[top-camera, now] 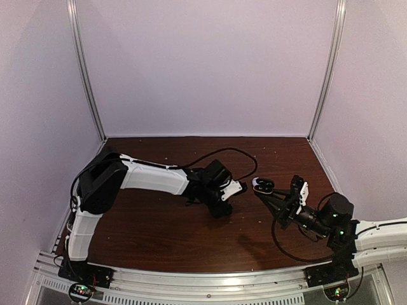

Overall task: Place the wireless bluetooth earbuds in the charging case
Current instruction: Adjust the left earbud at the center of the board, then move the left earbud to the center of the board.

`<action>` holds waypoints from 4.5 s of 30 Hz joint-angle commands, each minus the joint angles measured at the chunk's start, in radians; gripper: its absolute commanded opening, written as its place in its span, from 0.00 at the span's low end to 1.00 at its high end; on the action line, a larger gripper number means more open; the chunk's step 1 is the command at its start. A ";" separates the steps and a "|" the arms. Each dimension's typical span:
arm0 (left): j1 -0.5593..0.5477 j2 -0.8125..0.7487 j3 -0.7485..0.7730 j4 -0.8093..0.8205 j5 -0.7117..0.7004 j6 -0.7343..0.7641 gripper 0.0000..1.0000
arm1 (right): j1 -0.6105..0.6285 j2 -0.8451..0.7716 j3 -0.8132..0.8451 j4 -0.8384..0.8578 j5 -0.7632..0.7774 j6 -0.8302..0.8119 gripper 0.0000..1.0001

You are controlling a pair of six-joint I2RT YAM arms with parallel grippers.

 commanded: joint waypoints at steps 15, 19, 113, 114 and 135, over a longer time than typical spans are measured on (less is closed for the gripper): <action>0.067 -0.199 -0.338 0.201 0.070 -0.211 0.55 | -0.005 -0.021 0.017 -0.009 0.017 -0.007 0.00; 0.059 -0.179 -0.333 0.237 0.050 -0.258 0.49 | -0.005 -0.022 0.015 -0.006 0.019 -0.007 0.00; 0.039 0.003 -0.015 -0.069 0.034 -0.117 0.20 | -0.005 -0.030 0.016 -0.020 0.027 0.004 0.00; 0.040 -0.013 -0.041 -0.068 0.037 -0.124 0.20 | -0.005 -0.029 0.016 -0.020 0.027 0.005 0.00; 0.001 -0.486 -0.676 -0.221 0.033 -0.345 0.27 | -0.005 0.019 0.032 -0.008 -0.015 0.008 0.00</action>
